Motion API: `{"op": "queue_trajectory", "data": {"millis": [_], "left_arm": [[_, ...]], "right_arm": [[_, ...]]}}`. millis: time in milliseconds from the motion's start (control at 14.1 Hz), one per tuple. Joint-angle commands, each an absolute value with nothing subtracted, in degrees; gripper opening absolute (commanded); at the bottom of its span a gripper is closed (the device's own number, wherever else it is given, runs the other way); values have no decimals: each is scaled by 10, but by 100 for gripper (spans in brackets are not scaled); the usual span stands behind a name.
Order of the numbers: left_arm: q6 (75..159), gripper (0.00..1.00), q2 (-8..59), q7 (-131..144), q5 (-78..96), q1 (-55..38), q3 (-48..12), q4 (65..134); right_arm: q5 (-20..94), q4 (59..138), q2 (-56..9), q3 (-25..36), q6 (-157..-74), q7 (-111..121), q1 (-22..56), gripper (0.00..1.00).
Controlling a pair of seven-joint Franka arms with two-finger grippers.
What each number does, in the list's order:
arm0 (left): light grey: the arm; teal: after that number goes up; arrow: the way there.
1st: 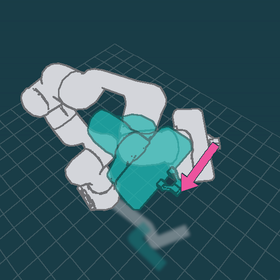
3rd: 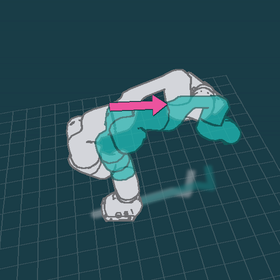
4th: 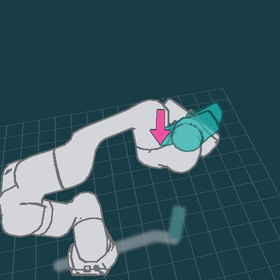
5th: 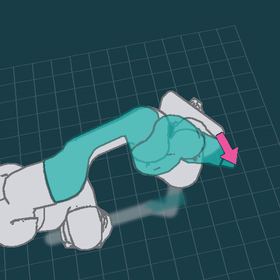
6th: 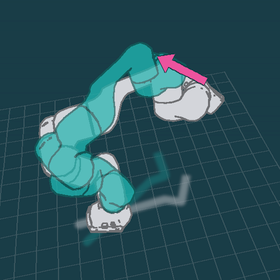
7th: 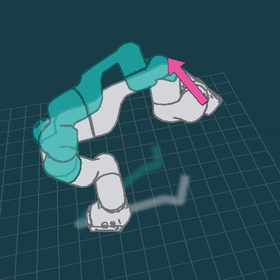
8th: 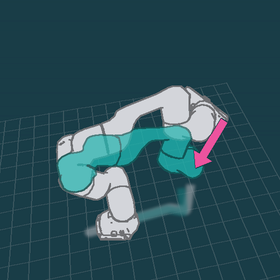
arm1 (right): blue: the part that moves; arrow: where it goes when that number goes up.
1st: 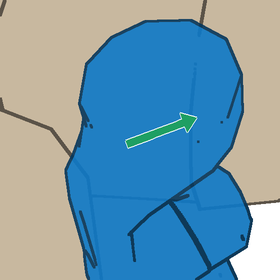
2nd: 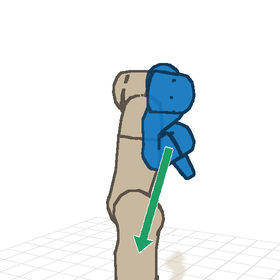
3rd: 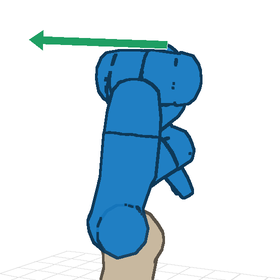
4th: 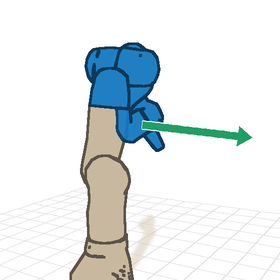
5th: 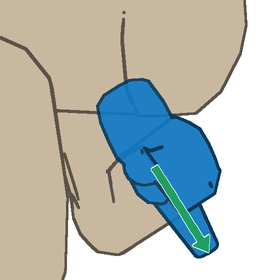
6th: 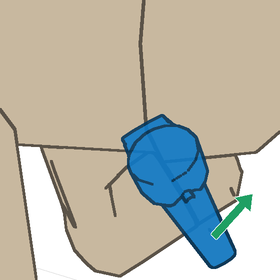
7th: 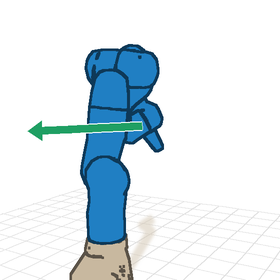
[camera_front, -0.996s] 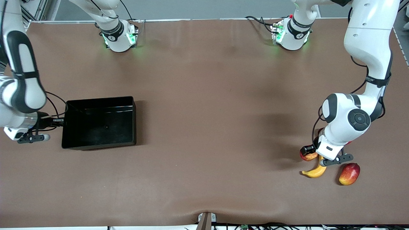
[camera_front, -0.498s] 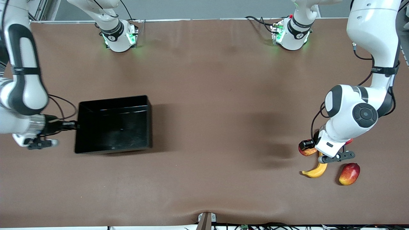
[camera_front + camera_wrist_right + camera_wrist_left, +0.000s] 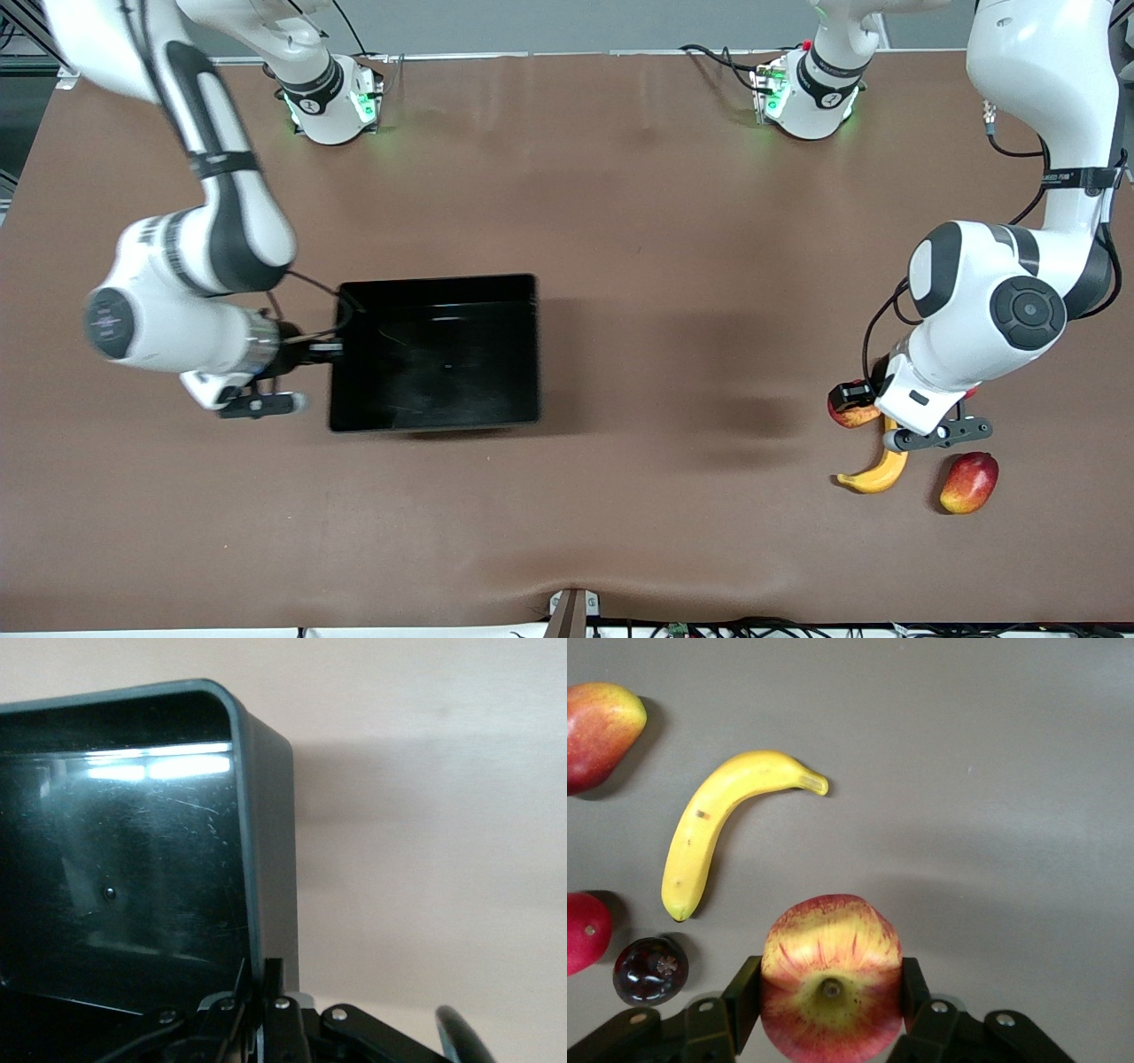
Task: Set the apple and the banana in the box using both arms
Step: 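Slide the box with the right gripper while the left gripper carries the apple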
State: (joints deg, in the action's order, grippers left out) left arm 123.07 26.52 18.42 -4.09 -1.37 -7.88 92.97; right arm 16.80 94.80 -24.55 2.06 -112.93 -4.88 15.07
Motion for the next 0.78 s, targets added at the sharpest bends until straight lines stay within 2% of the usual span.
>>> {"op": "queue_trajectory", "data": {"millis": [0,356,711], "left_arm": [[1200,0,241,213,-52,-24,-83,931],[1171,0,223,260,-52,-55,-84,932],[1170,0,228,374,-53,-134,-91,930]], "right_arm": [[185,934,-271,27,-1165,-136,220,0],[196,843,-376,27,-1193,-262,325,0],[197,831,-404,28,-1235,-310,366,0]]}}
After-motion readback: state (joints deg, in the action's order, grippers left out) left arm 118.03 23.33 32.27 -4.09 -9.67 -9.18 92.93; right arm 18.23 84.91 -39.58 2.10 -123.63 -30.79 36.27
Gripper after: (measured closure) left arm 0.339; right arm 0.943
